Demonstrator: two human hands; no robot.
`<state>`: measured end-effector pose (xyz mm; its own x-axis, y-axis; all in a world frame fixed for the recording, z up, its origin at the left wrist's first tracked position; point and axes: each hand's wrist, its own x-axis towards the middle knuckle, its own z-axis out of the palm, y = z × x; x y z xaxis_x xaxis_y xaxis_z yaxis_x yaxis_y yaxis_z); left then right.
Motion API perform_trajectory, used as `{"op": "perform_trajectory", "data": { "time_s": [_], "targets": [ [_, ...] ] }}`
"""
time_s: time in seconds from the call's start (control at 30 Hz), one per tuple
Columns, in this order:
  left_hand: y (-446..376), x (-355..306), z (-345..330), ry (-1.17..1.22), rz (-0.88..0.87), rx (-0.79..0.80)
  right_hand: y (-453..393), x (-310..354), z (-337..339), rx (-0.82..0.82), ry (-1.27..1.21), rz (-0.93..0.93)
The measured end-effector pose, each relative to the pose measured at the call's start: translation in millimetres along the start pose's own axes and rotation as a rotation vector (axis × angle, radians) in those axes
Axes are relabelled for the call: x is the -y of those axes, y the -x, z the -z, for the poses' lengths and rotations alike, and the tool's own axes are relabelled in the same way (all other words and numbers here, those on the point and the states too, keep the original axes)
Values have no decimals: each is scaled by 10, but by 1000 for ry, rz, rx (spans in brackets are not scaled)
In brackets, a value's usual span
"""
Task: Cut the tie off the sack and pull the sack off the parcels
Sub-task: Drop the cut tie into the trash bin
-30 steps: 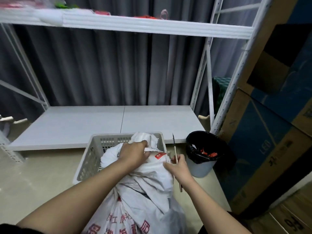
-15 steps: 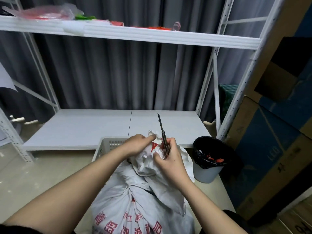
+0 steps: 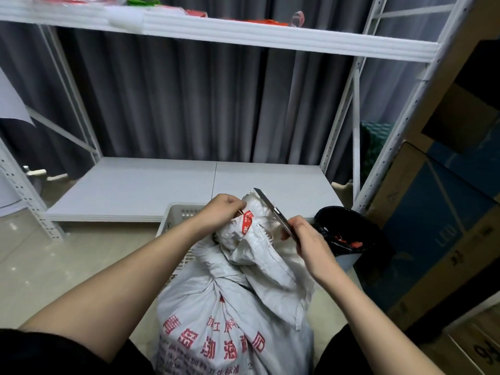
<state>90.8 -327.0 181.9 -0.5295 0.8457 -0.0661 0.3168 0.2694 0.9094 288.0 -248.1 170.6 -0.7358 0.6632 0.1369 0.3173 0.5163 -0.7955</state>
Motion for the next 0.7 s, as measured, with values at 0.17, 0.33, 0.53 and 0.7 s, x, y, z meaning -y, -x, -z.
{"op": "perform_trajectory", "data": {
  "time_s": [0.17,0.33,0.53,0.7],
  "targets": [
    [-36,7,-13,26,21,22,-30,-44,286,148,121,-26],
    [-74,39,-27,-215,-74,-60,-12,29,486,139,393,36],
    [-97,96,-131,-389,-118,-162,-43,114,440,110,688,113],
    [-97,89,-135,-370,-140,-192,-77,165,465,89,737,147]
  ]
}}
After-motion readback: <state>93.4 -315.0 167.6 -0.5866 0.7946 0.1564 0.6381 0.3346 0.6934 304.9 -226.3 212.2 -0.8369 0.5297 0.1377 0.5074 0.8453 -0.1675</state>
